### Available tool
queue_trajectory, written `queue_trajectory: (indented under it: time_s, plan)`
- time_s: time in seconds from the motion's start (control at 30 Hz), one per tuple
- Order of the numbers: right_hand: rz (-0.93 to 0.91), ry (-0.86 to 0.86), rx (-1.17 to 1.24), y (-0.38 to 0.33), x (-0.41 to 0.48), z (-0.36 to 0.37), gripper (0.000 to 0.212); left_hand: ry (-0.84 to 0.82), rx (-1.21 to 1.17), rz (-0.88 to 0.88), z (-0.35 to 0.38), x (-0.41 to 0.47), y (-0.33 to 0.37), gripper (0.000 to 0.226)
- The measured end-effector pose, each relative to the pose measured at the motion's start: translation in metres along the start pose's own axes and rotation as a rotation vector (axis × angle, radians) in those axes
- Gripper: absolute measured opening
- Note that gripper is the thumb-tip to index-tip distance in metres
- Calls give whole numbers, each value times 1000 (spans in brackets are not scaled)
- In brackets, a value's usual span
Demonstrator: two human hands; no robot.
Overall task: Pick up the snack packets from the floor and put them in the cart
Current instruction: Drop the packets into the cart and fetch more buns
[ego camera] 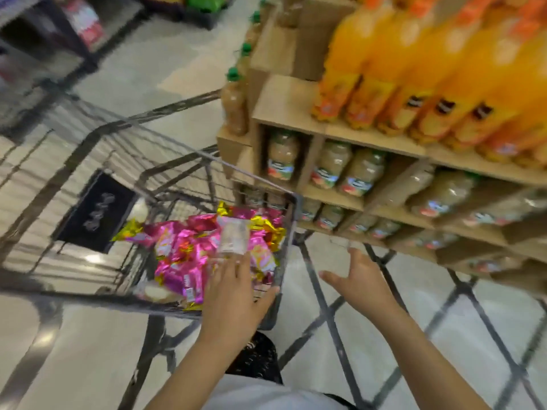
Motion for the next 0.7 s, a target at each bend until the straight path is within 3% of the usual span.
queue_trajectory:
  time_s: [0.2, 0.43, 0.7]
  plan:
    - [150, 157, -60, 136, -85, -5, 74, -138, 277, 233, 48, -25, 78, 83]
    - [386, 240, 81, 296, -210, 11, 84, -273, 387, 463, 128, -110, 168, 85]
    - [650, 286, 211, 412, -352, 47, 74, -375, 599, 775, 212, -221, 260, 85]
Point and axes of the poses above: each hand's wrist, its own x-axis towards the middle knuckle, its own z-axis out of the palm, y = z × x, the point moved 5 cm from there along x, towards the middle knuckle, and after that the axes turned 2 degrees about z, right-handed, at the moved point
